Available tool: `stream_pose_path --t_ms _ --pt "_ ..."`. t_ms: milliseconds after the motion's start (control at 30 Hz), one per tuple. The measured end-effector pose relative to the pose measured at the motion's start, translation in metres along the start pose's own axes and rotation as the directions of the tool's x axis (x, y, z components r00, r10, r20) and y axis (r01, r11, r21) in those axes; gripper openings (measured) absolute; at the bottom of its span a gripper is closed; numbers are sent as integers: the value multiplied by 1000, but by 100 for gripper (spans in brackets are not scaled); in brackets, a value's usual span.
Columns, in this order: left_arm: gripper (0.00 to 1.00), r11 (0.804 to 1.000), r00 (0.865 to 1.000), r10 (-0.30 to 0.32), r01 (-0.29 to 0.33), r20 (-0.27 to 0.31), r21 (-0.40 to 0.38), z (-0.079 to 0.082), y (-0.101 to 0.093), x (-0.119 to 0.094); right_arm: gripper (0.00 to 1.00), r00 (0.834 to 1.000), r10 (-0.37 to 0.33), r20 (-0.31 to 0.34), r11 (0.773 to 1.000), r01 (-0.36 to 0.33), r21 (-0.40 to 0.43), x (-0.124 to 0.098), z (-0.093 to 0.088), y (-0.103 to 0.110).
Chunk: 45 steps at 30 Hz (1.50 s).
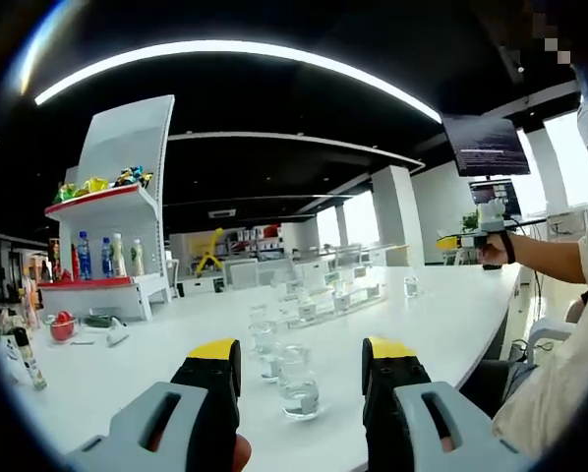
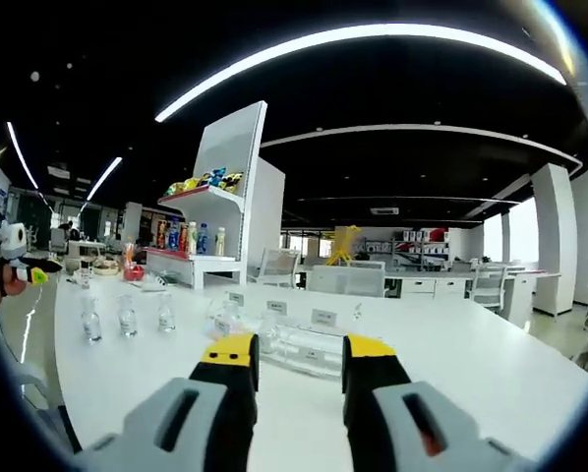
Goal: Identify the label on the chemical reagent bottle, grasp the chemical reagent bottle, and place it in the designated position on the reagent rack
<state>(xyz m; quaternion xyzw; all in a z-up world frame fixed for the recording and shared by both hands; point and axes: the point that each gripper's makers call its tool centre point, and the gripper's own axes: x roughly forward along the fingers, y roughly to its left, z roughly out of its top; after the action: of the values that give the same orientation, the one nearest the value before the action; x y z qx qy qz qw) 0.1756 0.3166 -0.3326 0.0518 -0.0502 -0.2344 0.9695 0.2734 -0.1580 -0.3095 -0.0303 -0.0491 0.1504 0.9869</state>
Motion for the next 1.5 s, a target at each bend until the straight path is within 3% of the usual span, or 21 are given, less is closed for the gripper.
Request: stream_pose_path --t_ms 533,733,1133,1500 --pt "49 1000 1000 2 -2 24 9 10 -7 0 34 998 -69 -15 997 69 26 -71 -15 -12" --pt "49 1000 1000 -1 1 27 11 12 -8 0 34 996 -82 -31 996 82 24 -86 -21 -12" --pt "49 1000 999 -3 3 43 -7 14 -7 -3 34 991 -130 -22 991 131 16 -115 -15 -15" --pt "49 1000 999 0 1 50 -9 16 -9 -4 34 989 -150 -4 988 150 32 -121 -12 -16"
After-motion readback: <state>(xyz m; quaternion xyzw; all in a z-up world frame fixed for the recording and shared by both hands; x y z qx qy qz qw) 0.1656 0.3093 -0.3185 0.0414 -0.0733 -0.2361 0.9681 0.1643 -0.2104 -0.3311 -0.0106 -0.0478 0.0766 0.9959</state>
